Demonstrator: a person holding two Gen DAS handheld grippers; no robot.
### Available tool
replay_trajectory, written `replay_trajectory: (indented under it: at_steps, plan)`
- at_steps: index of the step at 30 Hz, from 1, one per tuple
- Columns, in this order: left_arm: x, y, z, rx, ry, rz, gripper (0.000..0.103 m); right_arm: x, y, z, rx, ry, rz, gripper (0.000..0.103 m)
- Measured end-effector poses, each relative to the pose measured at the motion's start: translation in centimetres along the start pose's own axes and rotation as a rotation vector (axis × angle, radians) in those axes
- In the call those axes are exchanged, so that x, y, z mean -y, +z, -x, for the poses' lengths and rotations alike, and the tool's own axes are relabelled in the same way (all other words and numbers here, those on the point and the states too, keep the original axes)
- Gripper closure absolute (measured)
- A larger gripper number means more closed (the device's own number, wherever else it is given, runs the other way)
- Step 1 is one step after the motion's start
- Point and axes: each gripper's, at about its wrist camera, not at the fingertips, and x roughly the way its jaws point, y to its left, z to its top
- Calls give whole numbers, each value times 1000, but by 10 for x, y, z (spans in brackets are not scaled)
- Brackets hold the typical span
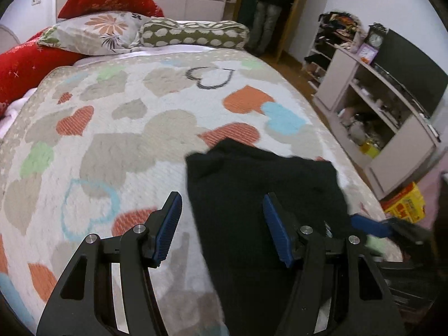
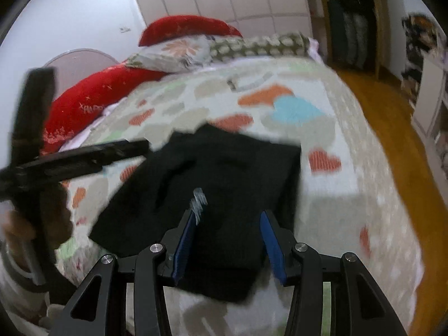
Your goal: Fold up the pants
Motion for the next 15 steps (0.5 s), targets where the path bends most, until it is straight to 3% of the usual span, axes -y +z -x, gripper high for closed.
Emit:
replay_trajectory:
  at_steps: [3,9,15]
  plan:
    - [11,-13,1,-7,-1,-21,43,6,-14,-13,-43,-13,-17,54]
    - [18,-27,0,-32,13,-22,43,7,2,12,37,-3,-36,54]
    - [17,-31,-7,-39,37,-13,43,1,16,5,53,-30,-47,53]
